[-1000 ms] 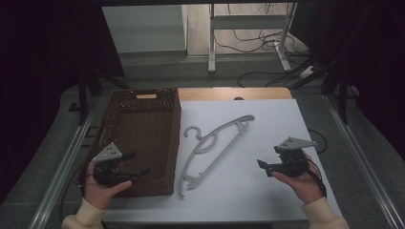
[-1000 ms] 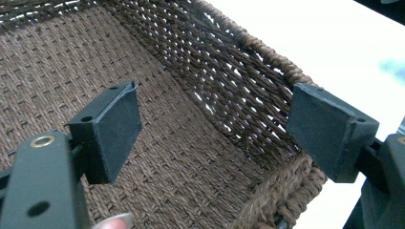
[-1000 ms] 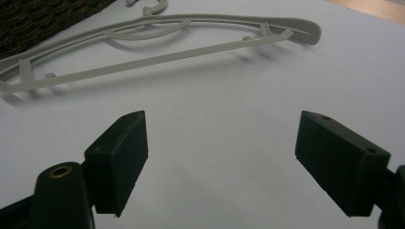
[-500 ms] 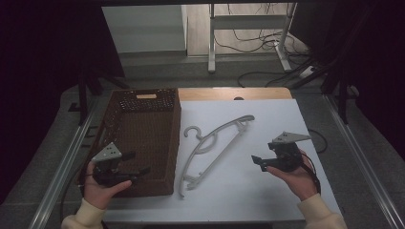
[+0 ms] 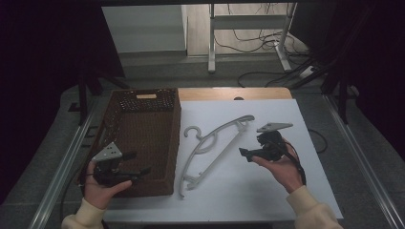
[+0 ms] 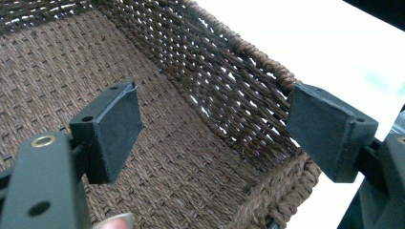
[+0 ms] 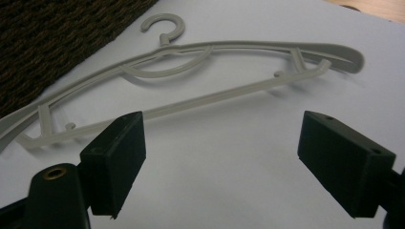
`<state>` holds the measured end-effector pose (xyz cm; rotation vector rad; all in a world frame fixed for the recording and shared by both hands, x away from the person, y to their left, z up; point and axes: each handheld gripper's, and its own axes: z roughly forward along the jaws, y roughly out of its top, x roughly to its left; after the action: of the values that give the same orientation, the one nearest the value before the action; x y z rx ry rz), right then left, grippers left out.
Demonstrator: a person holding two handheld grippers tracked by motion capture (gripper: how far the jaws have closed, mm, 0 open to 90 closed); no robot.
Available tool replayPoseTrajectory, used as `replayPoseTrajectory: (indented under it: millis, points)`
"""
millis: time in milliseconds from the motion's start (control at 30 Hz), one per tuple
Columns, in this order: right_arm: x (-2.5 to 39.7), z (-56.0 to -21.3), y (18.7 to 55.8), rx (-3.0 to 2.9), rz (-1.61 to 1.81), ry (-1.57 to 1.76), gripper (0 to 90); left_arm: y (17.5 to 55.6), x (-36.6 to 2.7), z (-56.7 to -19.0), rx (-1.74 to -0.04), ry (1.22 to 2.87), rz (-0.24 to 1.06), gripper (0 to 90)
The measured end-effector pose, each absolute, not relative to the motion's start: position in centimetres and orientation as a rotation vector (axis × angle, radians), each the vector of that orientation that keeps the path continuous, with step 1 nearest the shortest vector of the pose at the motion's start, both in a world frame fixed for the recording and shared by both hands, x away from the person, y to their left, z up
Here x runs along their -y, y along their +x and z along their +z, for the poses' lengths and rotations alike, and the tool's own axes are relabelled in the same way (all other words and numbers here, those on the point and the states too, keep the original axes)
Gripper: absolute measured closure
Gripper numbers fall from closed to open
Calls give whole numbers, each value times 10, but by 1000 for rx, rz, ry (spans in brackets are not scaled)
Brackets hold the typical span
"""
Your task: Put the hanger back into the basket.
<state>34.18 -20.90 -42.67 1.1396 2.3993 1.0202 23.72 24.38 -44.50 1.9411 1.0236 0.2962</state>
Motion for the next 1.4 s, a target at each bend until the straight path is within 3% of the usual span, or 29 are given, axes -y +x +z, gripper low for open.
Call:
replayPoseTrajectory:
  millis: [700,1400]
  points:
    - [142,-438,396,-2465,957,1208,200,239,-244,-446,-1023,1944,281,192]
    - [116,-459,426,-2491,913,1336,229,240,-243,-448,-1025,1951,276,193]
